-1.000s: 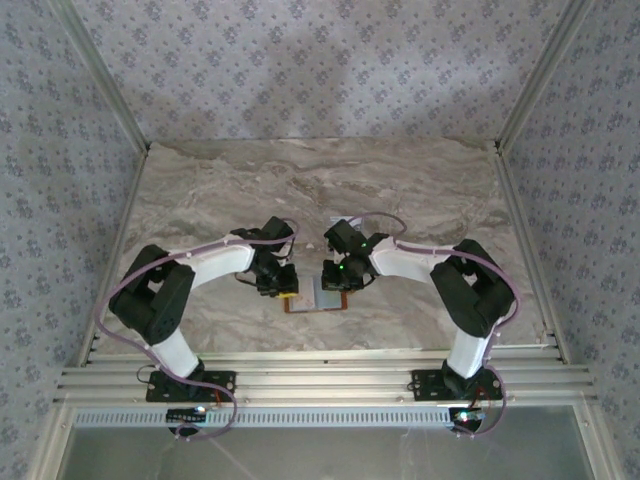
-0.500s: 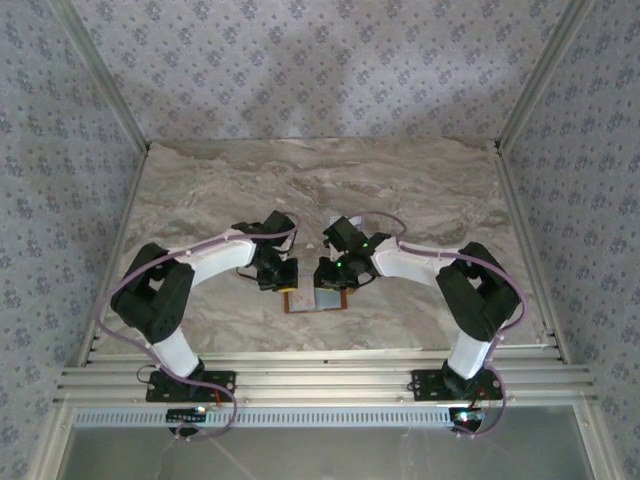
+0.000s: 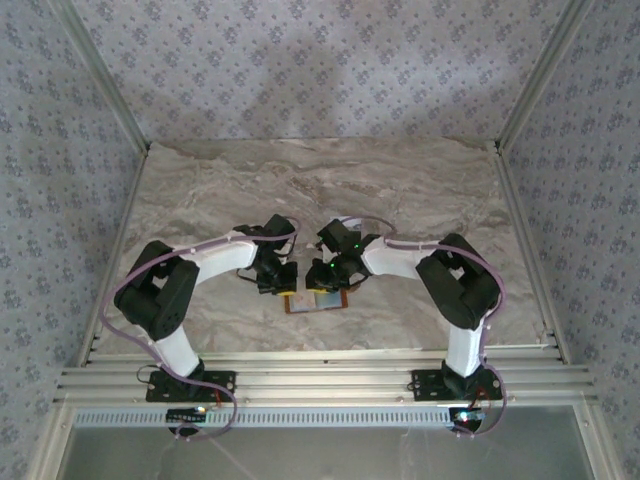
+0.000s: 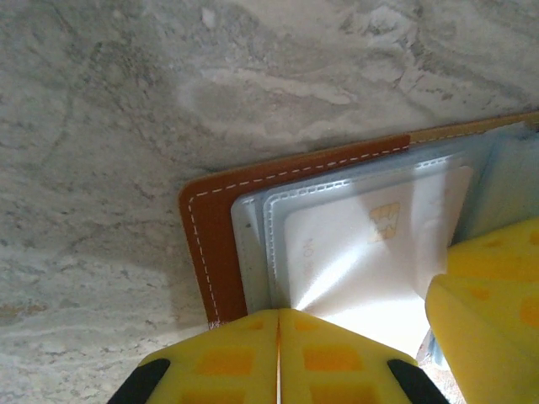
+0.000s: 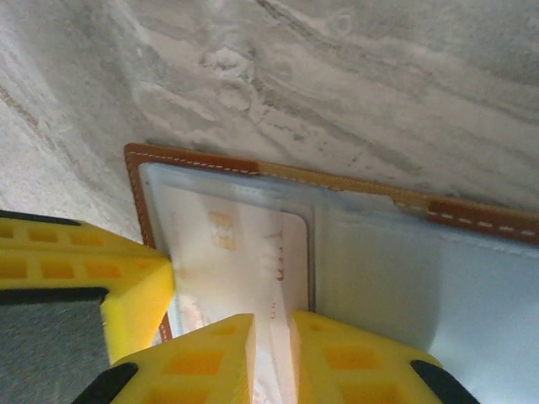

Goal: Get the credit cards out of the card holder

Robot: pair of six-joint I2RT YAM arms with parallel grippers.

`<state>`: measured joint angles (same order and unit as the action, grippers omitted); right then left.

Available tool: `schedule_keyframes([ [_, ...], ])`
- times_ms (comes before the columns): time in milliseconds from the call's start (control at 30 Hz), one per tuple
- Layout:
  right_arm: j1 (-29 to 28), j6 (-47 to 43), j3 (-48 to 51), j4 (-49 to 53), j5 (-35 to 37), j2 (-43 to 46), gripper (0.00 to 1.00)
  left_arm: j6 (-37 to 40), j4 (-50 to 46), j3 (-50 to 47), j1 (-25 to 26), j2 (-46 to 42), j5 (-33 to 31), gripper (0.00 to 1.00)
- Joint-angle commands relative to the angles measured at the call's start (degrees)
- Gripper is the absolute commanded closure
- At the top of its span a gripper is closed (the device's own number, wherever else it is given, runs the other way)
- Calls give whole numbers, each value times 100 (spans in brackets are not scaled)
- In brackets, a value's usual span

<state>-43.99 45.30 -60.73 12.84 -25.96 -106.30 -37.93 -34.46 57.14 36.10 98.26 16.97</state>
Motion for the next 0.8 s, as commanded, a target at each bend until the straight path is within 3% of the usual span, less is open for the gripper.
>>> schedule_keyframes([
  [0, -40, -18, -123, 141, 100, -137, 80, 104, -74, -174, 10, 60, -123, 90],
  [200, -57, -277, -182, 886, 835, -49, 80, 64, -70, -162, 9, -86, -160, 83],
  [533, -74, -333, -254, 1249, 1251, 230, 80, 85, -135, -90, 5, -19, -176, 84],
  [767, -57, -278, -203, 1114, 1038, 530, 80, 104, -312, 177, 47, -107, -203, 85],
])
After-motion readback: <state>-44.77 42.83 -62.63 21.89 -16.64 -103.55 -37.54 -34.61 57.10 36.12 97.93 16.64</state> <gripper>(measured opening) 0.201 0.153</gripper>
